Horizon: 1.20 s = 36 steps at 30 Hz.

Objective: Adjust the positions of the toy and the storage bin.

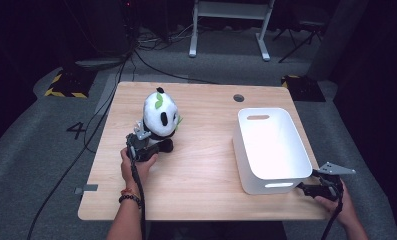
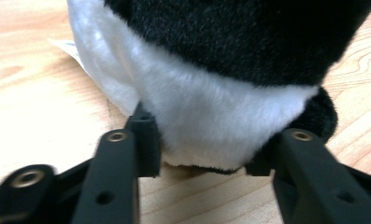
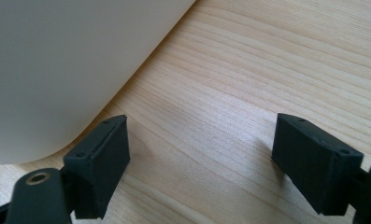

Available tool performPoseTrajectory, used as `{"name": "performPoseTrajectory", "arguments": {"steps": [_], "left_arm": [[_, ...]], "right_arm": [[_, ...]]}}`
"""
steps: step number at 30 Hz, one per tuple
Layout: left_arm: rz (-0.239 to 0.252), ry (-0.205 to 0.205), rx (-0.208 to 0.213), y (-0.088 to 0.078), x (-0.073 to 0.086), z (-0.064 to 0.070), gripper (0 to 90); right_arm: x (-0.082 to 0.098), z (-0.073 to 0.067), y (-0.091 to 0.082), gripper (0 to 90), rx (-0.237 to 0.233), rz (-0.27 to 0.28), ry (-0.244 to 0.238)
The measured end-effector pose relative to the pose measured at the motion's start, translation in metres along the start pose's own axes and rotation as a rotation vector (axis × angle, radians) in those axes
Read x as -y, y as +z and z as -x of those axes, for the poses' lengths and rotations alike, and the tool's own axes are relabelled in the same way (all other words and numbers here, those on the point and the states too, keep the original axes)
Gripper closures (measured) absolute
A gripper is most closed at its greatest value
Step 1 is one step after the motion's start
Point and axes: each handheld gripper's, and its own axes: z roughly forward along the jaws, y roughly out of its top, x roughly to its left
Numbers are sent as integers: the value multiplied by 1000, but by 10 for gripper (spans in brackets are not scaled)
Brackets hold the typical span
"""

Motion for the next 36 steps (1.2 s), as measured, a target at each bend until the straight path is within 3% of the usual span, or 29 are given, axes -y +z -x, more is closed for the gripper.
{"name": "performPoseTrajectory", "arguments": {"steps": [7,13,15,23,29,36], "left_arm": [[61,28,-27,-6,5,-2,668],[143,-13,-44,-20,7,-9,680],[152,-34,-16,-23,6,-12,679],[171,-38,-23,-31,6,-15,677],[190,-25,-13,-36,5,-11,676],[205,4,30,-38,2,-1,672]], "right_arm": [[0,0,0,191,0,0,0],[0,0,0,191,0,0,0],[0,0,0,191,0,0,0],[0,0,0,191,0,0,0],[0,0,0,191,0,0,0],[0,0,0,190,0,1,1]]}}
